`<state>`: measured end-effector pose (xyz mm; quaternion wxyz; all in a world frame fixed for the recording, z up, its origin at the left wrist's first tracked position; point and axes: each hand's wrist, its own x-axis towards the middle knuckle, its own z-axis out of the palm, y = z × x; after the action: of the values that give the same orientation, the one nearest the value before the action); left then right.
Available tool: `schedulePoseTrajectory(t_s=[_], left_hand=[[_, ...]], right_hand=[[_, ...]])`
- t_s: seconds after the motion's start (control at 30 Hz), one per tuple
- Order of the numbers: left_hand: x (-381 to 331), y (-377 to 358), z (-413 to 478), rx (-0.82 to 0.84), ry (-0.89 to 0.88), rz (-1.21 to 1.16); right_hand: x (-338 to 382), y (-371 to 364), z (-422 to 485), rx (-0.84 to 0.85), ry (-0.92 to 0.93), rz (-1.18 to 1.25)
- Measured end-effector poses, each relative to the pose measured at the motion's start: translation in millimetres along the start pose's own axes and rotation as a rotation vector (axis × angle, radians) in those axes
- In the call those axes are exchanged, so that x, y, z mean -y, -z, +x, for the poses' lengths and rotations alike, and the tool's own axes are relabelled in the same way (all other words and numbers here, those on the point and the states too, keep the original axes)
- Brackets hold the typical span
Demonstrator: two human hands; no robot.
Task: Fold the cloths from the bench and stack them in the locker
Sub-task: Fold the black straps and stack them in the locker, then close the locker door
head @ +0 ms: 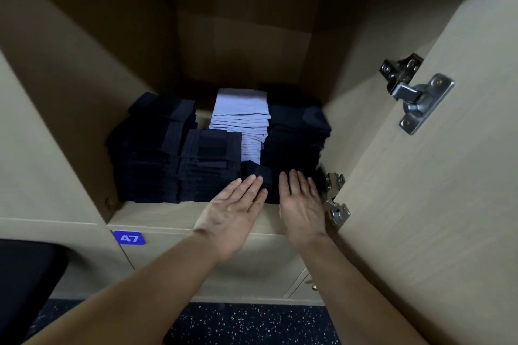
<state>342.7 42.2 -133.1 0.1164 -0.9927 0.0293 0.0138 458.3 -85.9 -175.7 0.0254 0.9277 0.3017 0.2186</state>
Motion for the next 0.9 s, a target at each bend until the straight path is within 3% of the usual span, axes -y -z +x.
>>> schedulePoseTrajectory(t_s=[0.17,0.33,0.6,0.9], left_hand=[[10.6,35.3,-32.3,-0.119,0.160,-0.193],[11.2,82.3,-90.7,-0.126,0.275,-0.236],[-29.6,135.5,-192.8,-0.188,0.313,-0.243],[-115.0,154.6,-266.3,-0.218,0.294,-0.399]], right_hand=[[15.4,61.3,-12.3,0.039,-0.027,0.131],[27.8,133.0,-40.1,0.060,-0.037,0.211],[40.1,234.7,-125.2,-0.061,-0.058,0.250],[19.8,295.4,-237.3,-0.142,-0.126,0.252]])
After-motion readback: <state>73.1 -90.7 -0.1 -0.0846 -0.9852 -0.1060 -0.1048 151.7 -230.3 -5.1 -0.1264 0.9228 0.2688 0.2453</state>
